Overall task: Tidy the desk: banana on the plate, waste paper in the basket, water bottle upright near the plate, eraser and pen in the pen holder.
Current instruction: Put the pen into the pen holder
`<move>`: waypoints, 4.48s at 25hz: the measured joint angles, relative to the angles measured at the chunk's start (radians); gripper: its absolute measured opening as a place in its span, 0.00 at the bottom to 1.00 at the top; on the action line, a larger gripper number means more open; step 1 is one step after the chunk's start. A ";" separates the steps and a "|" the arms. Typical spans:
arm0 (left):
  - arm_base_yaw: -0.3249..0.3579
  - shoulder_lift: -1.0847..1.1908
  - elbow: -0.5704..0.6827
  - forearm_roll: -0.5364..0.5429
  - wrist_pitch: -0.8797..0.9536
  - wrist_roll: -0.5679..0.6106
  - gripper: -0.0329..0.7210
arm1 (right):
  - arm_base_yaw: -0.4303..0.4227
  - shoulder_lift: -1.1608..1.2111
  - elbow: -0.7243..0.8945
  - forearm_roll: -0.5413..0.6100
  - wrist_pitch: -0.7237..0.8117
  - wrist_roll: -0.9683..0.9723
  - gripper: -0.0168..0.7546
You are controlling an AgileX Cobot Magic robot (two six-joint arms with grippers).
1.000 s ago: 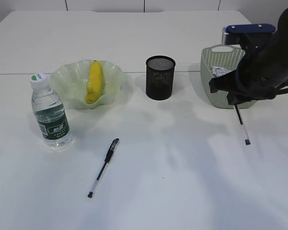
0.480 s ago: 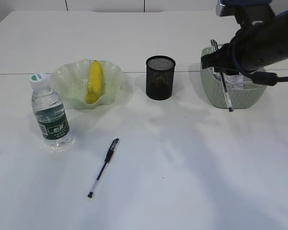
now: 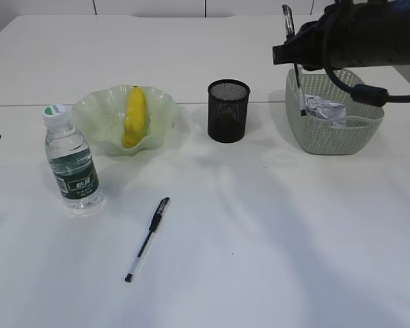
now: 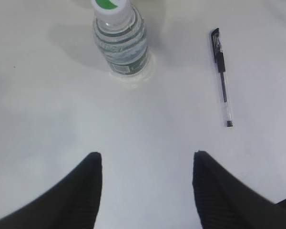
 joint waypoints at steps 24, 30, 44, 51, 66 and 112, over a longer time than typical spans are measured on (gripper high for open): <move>0.000 0.000 0.000 -0.014 0.007 0.000 0.59 | 0.000 0.119 0.004 -0.020 -0.485 -0.002 0.09; 0.000 0.000 0.000 -0.045 0.012 0.000 0.59 | 0.000 0.203 0.004 0.064 -0.622 -0.048 0.09; 0.000 0.000 0.000 -0.083 0.040 0.000 0.57 | 0.000 0.395 -0.127 0.144 -0.731 -0.151 0.09; 0.000 0.000 0.000 -0.087 0.050 -0.002 0.57 | 0.000 0.492 -0.242 0.147 -0.731 -0.163 0.09; 0.000 0.000 0.000 -0.095 0.054 -0.002 0.55 | -0.020 0.644 -0.389 0.153 -0.708 -0.213 0.09; 0.000 0.000 0.000 -0.124 -0.001 -0.004 0.55 | -0.038 0.624 -0.401 0.119 -0.600 -0.191 0.45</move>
